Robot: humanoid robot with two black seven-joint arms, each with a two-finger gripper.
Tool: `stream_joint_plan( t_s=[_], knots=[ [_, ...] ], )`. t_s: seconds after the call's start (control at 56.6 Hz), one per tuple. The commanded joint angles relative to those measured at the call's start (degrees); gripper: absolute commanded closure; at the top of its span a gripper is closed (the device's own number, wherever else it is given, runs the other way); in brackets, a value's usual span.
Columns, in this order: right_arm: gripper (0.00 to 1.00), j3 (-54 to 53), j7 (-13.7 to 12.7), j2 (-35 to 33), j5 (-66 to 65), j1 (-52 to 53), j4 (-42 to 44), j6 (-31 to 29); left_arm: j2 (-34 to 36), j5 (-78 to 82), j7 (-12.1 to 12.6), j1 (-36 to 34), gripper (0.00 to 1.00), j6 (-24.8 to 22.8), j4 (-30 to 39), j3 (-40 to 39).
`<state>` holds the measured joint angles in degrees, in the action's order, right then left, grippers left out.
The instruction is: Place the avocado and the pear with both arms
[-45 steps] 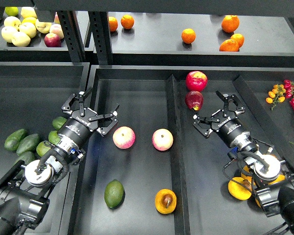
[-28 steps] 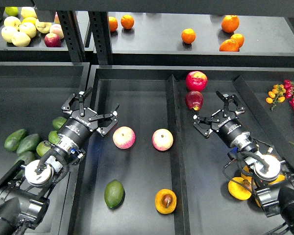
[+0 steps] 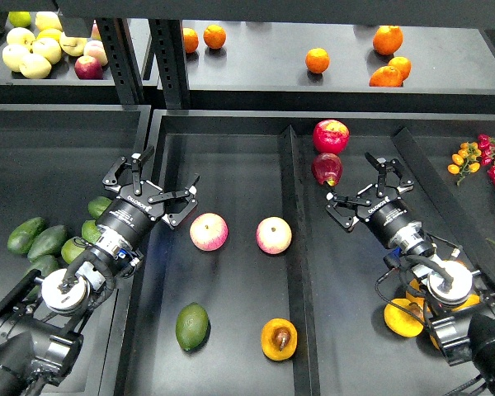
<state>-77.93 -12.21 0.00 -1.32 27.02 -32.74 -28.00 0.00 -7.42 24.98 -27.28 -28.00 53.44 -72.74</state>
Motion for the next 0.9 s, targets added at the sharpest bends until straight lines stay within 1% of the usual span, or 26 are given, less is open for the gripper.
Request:
stream_joint_plan(
  t_s=[0.0,0.088,0.159,0.212,0.23,0.336,0.442,0.53,0.619,0.69,0.743,0.884],
  knots=[
    [0.00,-0.2,0.1,0.0,0.0,0.1,-0.1,0.0,0.0,-0.6,3.0,-5.6,0.01,0.0,-1.2,1.9],
    [0.00,-0.2,0.1,0.0,0.0,0.3,-0.2,0.0,3.9,-0.8,3.0,-9.4,0.01,0.0,-2.4,5.2],
    [0.00,-0.5,0.1,0.0,0.1,0.5,-0.1,0.0,7.1,-2.0,3.0,-11.6,0.02,0.0,-3.0,9.9],
    [0.00,-1.5,0.1,0.0,0.0,0.7,0.0,0.0,10.6,-2.7,3.0,-13.2,0.02,0.0,-2.9,15.9],
    [0.00,-1.7,0.1,0.0,0.0,0.8,0.0,0.0,11.2,-2.8,3.0,-13.5,0.02,0.0,-2.9,16.6],
    [0.00,-3.6,0.1,0.0,0.0,1.8,0.4,0.0,18.4,-2.7,3.0,-15.5,0.02,0.0,-2.0,28.8],
    [0.00,-4.6,0.1,0.0,0.1,2.4,0.4,0.0,23.1,-2.2,3.0,-18.1,0.02,0.0,-1.4,40.8],
    [0.00,-4.8,0.1,0.0,0.0,2.4,0.4,0.0,25.1,-0.8,3.0,-21.9,0.02,0.0,-1.4,48.0],
    [0.00,-4.8,0.1,0.0,0.0,2.4,0.6,0.0,25.6,1.2,3.0,-24.2,0.02,0.0,-1.1,52.3],
    [0.00,-4.9,0.1,0.0,0.0,2.6,0.9,0.0,25.4,3.2,3.0,-24.3,0.02,0.0,-0.3,54.0],
    [0.00,-5.2,0.1,0.0,0.0,3.4,1.5,0.0,25.0,9.9,3.0,-23.8,0.02,0.0,0.9,56.6],
    [0.00,-6.0,0.0,0.0,0.0,4.1,2.4,0.0,24.5,19.0,3.0,-23.6,0.02,0.0,-0.3,61.8]
  ],
)
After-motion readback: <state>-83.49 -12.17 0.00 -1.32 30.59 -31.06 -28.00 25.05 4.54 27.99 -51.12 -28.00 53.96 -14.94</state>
